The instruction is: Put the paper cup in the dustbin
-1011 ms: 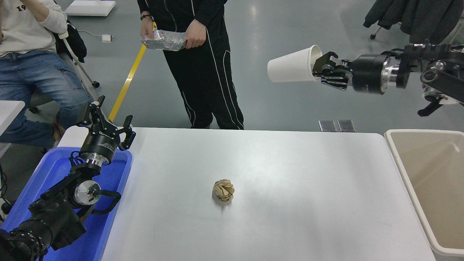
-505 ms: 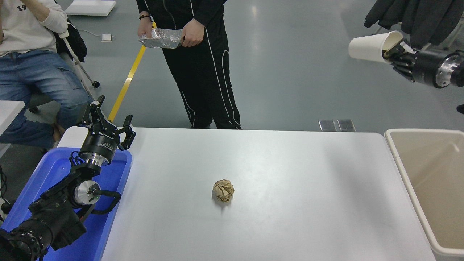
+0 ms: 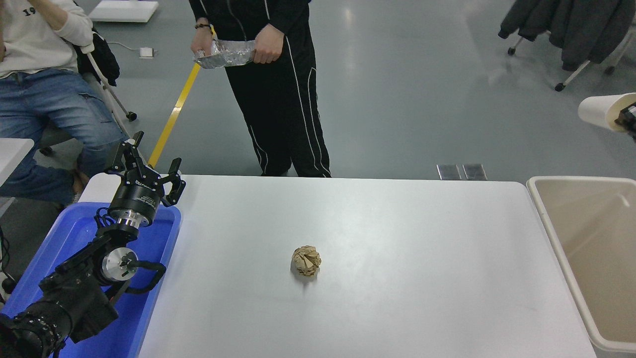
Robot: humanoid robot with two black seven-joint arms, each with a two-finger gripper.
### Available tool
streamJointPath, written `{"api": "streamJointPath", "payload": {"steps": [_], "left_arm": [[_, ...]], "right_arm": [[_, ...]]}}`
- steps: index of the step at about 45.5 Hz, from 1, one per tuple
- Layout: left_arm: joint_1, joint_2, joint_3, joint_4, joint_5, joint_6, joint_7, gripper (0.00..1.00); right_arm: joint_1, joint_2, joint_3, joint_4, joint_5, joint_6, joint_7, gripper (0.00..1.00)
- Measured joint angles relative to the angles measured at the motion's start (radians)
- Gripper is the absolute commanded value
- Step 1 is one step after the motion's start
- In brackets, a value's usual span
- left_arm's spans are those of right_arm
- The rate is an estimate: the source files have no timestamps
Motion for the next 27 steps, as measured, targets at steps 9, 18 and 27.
{"api": "streamJointPath", "payload": {"steps": [9,18,27], "left_arm": [[0.0,0.0,0.0,0.0,0.0,0.0,0.0,1.0],[0.0,0.0,0.0,0.0,0.0,0.0,0.0,1.0],[0.0,0.0,0.0,0.0,0.0,0.0,0.0,1.0]], "right_arm": [[-0.075,0.012,-0.005,-0.035,0.024,-0.094,-0.101,0.0],[-0.153,0.05,-0.006,-0.047,0.034,-0.154,-0.14,0.0],[-0.228,0.117,0.002,-0.053,0.04,-0.208,-0.156,0.0]]}}
